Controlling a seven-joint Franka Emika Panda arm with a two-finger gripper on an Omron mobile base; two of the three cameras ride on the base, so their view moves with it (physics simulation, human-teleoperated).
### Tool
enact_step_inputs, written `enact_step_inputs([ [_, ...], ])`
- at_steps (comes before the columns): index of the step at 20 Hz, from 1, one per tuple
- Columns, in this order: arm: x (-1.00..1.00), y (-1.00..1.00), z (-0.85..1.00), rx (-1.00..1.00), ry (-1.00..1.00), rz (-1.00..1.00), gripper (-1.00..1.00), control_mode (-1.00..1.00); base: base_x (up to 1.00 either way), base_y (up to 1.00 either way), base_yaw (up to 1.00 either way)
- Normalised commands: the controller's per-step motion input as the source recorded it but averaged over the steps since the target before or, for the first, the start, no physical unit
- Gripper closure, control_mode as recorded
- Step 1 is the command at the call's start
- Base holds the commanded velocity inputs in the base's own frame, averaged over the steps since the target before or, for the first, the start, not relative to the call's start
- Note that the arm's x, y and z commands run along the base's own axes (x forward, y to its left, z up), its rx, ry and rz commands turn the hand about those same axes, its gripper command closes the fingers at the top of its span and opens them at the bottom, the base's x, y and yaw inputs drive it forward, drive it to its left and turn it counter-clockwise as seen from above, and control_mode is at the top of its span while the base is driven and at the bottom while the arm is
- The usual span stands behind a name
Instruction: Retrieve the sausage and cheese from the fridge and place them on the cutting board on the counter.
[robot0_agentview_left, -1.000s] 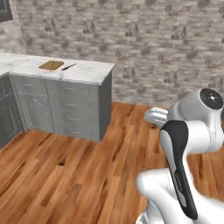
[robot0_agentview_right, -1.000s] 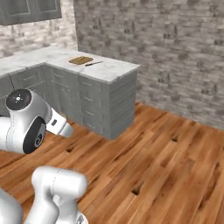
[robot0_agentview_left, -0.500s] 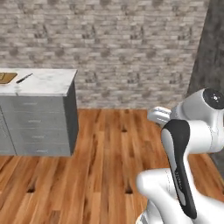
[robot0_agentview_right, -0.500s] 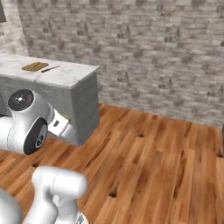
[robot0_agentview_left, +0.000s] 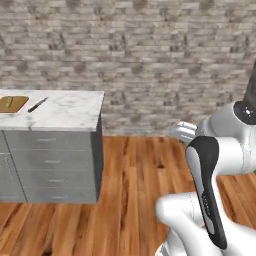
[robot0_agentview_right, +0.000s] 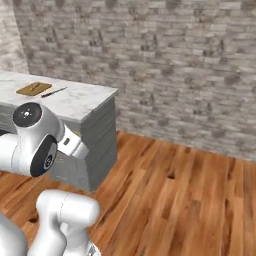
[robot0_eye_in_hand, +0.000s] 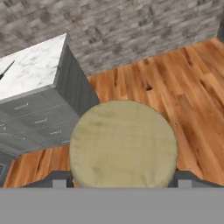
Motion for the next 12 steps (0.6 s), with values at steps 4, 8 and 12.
enact_step_inputs([
  [4,0.0,0.0,0.0,0.0,0.0,0.0,1.0,1.0,0.58,0.99,0.0],
  [8,0.0,0.0,0.0,0.0,0.0,0.0,1.0,1.0,0.5,1.0,-0.08],
  [12,0.0,0.0,0.0,0.0,0.0,0.0,1.0,1.0,0.54,1.0,-0.13],
])
